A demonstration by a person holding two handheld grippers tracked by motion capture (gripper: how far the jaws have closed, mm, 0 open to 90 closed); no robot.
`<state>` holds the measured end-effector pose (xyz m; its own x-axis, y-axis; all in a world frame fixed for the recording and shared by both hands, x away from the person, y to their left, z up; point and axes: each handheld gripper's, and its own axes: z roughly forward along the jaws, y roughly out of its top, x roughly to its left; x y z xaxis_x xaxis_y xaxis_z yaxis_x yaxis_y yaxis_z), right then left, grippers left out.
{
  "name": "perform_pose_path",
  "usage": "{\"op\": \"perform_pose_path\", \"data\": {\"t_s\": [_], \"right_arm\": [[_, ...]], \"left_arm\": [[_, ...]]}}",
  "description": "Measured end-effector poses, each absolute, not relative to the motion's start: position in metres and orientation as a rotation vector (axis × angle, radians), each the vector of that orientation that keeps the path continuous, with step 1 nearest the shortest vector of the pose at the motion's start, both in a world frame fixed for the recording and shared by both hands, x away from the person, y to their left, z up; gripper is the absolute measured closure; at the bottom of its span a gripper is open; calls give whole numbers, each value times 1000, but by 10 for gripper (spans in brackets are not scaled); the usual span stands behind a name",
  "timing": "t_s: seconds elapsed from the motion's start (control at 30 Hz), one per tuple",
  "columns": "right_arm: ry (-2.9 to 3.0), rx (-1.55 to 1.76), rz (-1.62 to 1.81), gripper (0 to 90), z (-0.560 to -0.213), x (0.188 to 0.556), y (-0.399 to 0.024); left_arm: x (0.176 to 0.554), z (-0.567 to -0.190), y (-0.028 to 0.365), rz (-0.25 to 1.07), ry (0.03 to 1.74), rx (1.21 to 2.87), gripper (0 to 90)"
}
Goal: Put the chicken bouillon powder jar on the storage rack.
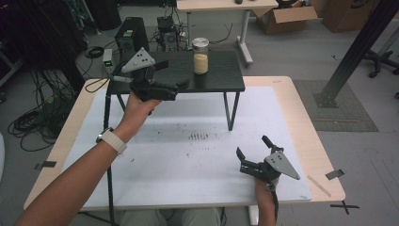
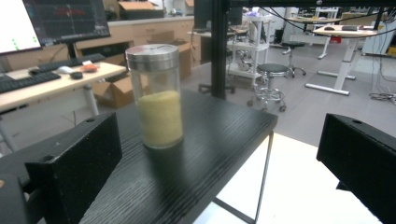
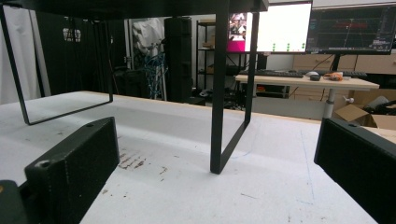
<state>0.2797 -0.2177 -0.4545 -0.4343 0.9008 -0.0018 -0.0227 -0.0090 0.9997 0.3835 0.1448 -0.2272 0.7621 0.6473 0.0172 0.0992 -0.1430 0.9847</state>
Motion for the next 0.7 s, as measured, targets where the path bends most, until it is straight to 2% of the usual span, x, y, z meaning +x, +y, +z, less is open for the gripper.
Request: {"op": "perform_pose_path", "data": {"t_s": [0.7], "right_arm": [[1514,956,1548,0,-454,280,-218]], "left_arm": [[334,-260,182,563,574,1664,5]]}}
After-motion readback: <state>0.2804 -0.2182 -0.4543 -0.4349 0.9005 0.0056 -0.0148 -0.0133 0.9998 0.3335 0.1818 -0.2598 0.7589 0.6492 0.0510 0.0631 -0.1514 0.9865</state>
